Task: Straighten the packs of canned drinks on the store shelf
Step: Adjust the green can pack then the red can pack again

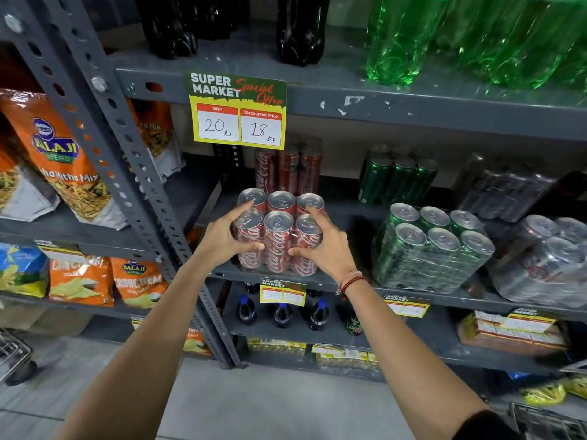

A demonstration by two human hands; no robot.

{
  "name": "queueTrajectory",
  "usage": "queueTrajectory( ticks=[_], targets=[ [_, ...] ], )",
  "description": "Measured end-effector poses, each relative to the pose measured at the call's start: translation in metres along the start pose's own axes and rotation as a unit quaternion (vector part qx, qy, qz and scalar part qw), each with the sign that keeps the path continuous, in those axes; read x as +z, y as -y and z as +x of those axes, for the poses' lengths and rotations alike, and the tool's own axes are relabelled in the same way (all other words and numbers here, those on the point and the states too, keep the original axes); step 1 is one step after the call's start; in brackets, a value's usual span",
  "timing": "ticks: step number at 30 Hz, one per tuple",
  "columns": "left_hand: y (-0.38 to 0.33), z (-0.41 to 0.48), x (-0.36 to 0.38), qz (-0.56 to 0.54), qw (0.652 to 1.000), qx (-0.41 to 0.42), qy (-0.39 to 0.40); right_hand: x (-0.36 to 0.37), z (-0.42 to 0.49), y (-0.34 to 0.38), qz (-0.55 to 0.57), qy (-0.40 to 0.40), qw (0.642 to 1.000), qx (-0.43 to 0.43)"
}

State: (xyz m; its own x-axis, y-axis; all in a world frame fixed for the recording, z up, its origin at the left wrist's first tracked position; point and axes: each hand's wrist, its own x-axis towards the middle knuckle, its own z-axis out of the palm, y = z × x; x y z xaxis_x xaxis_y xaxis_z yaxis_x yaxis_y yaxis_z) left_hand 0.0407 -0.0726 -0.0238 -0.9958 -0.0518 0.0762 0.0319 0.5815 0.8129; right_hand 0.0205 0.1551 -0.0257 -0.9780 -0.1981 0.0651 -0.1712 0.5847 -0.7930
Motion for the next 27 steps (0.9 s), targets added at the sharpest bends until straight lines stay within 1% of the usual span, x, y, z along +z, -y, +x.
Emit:
queueTrajectory(
  ticks=[8, 27],
  targets=[
    [-0.0018, -0.0011, -0.0023, 0.0, 1.0, -0.003, 0.003, -0.0008, 0.0005, 0.0006, -0.01, 0.016, 1.0, 0.007],
    [-0.0037, -0.005, -0.0022, 0.019, 1.0, -0.006, 0.001, -0.0019, -0.0023, 0.0007, -0.035, 0.011, 0.999, -0.006]
  ],
)
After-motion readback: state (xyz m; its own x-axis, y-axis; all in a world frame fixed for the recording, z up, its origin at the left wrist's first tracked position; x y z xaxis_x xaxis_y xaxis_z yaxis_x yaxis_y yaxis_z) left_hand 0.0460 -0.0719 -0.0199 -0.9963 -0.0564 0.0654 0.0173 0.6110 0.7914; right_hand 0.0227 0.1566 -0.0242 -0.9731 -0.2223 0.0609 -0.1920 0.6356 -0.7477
